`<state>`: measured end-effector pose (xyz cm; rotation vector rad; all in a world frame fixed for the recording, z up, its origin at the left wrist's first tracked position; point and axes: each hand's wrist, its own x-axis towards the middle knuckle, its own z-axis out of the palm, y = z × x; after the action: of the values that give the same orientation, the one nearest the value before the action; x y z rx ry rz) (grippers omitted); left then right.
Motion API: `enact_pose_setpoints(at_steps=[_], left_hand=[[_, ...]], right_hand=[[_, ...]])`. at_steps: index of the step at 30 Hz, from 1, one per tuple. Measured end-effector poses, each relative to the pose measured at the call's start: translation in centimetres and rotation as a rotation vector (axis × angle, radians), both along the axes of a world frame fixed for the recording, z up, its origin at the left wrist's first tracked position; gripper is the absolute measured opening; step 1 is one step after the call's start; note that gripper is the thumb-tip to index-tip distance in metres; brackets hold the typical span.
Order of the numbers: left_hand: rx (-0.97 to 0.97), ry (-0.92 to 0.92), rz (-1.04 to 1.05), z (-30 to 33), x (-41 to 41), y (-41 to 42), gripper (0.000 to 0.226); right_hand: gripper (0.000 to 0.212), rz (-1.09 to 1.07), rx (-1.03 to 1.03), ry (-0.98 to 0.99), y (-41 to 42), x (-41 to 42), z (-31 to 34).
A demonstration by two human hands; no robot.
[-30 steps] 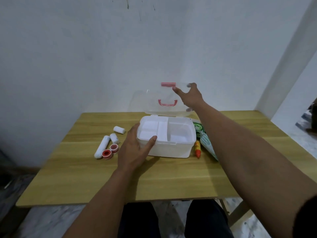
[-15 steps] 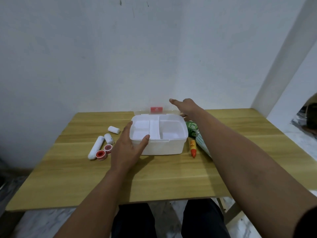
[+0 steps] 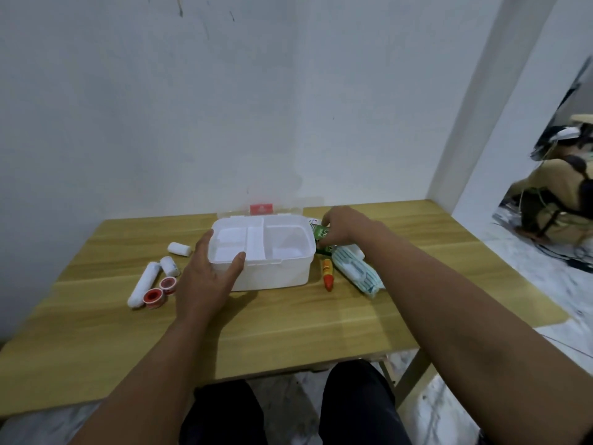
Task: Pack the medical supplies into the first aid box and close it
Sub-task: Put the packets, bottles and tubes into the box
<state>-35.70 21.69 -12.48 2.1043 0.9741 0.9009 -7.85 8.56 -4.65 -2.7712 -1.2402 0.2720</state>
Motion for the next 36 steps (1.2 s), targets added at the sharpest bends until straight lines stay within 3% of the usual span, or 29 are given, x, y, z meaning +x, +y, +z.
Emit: enact_pose_setpoints(at_steps=[4, 10, 15, 23, 26, 29, 33, 36], left_hand=[[-0.033, -0.004, -0.024, 0.2, -0.2, -0.1, 0.097], [-0.121, -0.063, -0.097, 0.9, -0.8, -0.4, 0.094], [-0.123, -0.071, -0.13, 1.7, -0.9, -0.2, 0.099], [-0.069, -0.066, -0.103, 2.6, -0.6, -0.2, 0.093], [-0.065, -0.077, -0.097, 2.6, -0.3, -0.4, 0.09], [-0.073, -0.088, -0.089, 2.5, 0.0, -0.4, 0.088], [-0.088, -0.09, -0.072, 2.2, 0.1, -0.2, 0.097], [-0.087, -0.063, -0.065, 1.9, 0.2, 0.0, 0.102]], right_hand=[[0.054, -0.005, -0.045, -0.129, 0.4, -0.8, -1.2], [0.045, -0.044, -0.082, -0.159, 0.5, -1.2, -2.1], [0.054, -0.077, 0.075, -0.047, -0.2, -0.8, 0.2], [0.053, -0.085, 0.281, -0.108, -1.8, 2.0, 8.3], [0.052, -0.018, 0.395, 0.024, -1.6, 2.0, 10.9], [0.047, 0.113, 0.304, 0.19, -0.9, 0.2, 11.6], [0.048, 0.256, 0.068, 0.011, 1.1, -2.8, 9.5], [0.051, 0.277, 0.043, -0.08, 2.6, -4.2, 7.3]])
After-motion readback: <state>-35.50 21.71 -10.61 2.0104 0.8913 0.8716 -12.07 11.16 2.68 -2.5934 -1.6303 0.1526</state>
